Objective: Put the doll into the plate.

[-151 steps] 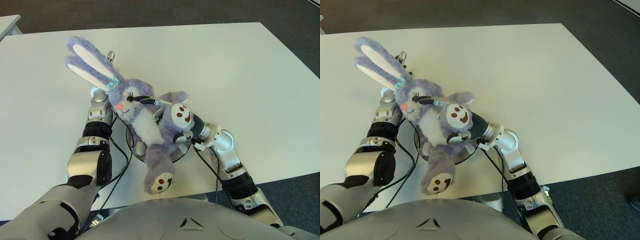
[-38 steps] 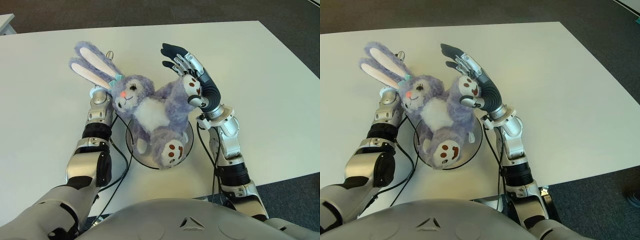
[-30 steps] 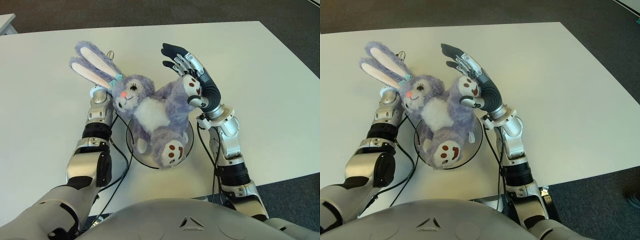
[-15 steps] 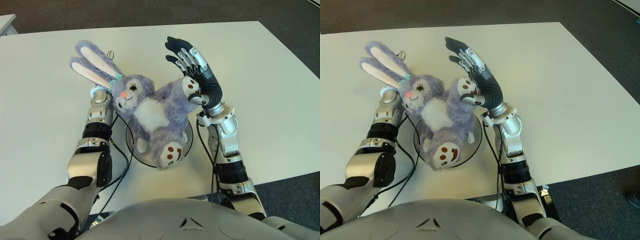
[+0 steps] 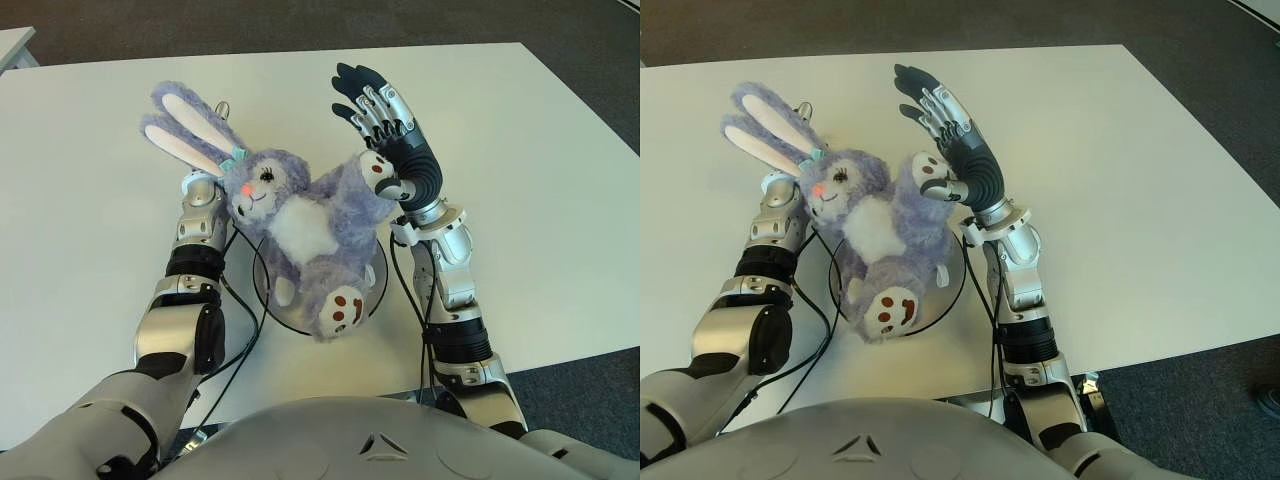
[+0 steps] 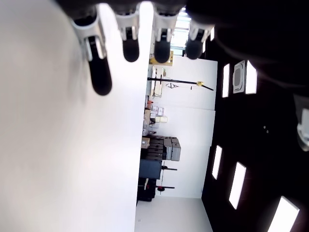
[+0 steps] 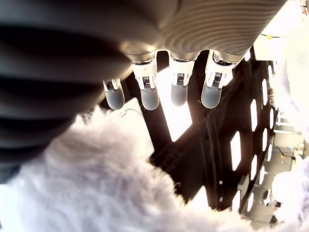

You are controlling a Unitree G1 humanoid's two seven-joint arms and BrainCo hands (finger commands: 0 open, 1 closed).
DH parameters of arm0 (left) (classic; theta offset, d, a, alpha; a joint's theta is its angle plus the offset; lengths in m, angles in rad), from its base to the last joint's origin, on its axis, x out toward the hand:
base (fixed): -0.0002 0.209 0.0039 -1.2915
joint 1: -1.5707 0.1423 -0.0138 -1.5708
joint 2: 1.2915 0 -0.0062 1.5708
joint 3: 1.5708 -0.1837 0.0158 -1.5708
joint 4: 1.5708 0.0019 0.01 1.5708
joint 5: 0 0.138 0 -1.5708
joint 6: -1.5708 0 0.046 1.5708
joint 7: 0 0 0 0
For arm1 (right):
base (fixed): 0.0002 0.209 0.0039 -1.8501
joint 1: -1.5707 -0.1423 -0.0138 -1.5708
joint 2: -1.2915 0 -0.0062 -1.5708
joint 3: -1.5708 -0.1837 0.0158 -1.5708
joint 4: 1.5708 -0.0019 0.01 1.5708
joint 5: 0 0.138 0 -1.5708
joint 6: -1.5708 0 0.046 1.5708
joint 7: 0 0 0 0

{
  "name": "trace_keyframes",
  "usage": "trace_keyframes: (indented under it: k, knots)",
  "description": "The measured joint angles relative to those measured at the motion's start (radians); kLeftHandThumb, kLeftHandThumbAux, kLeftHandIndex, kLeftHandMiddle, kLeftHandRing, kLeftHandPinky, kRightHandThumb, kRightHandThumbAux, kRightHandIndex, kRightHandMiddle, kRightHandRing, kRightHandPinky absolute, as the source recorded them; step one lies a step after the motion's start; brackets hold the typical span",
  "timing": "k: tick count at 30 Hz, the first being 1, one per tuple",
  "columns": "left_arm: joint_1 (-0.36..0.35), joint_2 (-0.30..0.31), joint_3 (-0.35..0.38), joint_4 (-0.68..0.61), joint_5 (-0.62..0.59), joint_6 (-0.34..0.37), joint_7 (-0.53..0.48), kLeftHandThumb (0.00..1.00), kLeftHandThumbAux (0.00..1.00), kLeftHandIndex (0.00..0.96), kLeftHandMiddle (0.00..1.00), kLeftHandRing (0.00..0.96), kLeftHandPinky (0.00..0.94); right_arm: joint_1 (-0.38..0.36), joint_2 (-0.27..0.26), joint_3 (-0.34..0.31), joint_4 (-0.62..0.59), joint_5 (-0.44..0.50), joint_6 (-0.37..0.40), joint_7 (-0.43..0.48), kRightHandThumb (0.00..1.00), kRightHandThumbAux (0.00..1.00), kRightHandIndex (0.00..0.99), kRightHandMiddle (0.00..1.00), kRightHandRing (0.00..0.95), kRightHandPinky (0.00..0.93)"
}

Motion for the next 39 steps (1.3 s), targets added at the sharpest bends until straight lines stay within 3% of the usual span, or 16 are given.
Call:
trace_keyframes:
  k: [16,25,34,39]
  knots:
    - [-0.002,0.000,0.000,0.000,0.001,0.004,0.000,0.000,0.393,0.000,0.081,0.040,0.000,-0.009,0.017,-0.023,-0.006,0.043,0.017,-0.008,0.016,0.550,0.015,0.001,0.000,0.000]
    - [-0.006,0.000,0.000,0.000,0.001,0.008,0.000,0.000,0.400,0.000,0.075,0.036,0.000,-0.014,0.029,-0.033,-0.033,0.045,0.080,-0.050,0.123,0.588,0.025,0.005,0.000,0.000]
    - [-0.006,0.000,0.000,0.001,0.001,0.008,0.000,0.000,0.397,0.000,0.073,0.037,0.000,-0.014,0.023,-0.050,-0.082,0.044,0.118,-0.084,0.159,0.512,0.020,0.000,0.000,0.000]
    - [-0.007,0.000,0.000,0.004,0.001,0.008,0.000,0.000,0.400,0.000,0.073,0.036,0.000,-0.034,-0.007,-0.094,-0.073,0.085,0.151,-0.063,0.164,0.446,0.000,0.000,0.000,0.000]
